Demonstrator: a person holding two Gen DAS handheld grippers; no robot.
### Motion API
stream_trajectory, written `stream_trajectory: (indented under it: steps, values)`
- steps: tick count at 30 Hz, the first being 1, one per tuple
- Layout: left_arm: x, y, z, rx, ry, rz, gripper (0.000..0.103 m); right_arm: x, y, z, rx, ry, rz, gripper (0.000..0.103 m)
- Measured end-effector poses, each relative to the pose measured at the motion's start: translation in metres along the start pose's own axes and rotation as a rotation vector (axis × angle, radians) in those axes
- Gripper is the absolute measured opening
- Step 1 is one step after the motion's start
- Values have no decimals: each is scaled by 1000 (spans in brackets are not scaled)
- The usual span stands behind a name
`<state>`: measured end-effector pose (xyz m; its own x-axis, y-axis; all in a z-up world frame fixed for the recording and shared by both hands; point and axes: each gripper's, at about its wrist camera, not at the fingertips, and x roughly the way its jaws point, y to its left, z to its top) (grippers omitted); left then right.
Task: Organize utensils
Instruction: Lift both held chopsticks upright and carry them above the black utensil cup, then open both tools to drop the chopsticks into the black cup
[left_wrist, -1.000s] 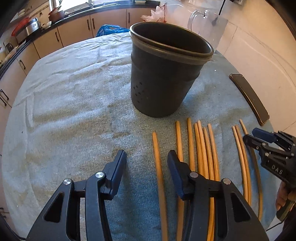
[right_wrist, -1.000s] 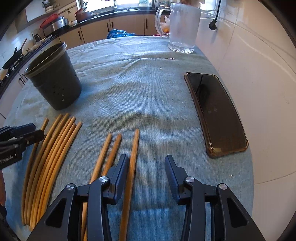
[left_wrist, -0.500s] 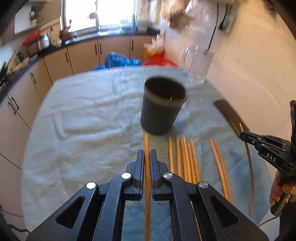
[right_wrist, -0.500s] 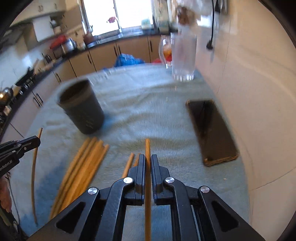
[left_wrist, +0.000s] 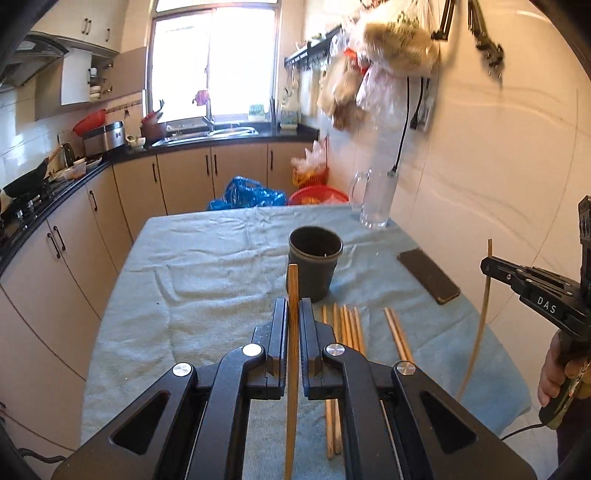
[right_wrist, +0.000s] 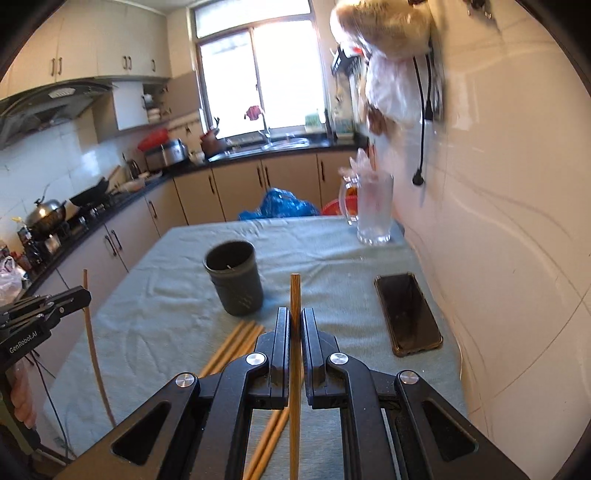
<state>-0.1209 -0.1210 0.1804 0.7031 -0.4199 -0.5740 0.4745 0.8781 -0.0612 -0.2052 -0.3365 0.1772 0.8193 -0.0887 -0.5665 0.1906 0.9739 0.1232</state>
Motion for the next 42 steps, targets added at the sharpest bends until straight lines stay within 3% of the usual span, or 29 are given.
stream_trajectory:
  steps: [6, 13, 20, 27, 32, 38, 42]
  values:
    - [-22, 3, 22, -36, -76, -21, 5, -18, 11, 17, -10, -76, 16, 6]
    - [-27, -1, 83, -31, -182, -50, 5, -17, 24, 65, -30, -156, 42, 6]
    - [2, -8, 155, -21, -216, -75, 5, 1, 32, 130, 24, -251, 98, 6]
    - [51, -10, 193, -54, -186, -107, 5, 43, 35, 169, 110, -281, 114, 6]
    - [98, -10, 198, -62, -126, -92, 5, 83, 24, 180, 189, -247, 128, 6]
    - [154, -4, 181, -65, 6, -70, 5, 145, 24, 166, 180, -95, 91, 7]
    - [163, -1, 175, -66, 20, -65, 5, 172, 22, 153, 172, -35, 81, 7]
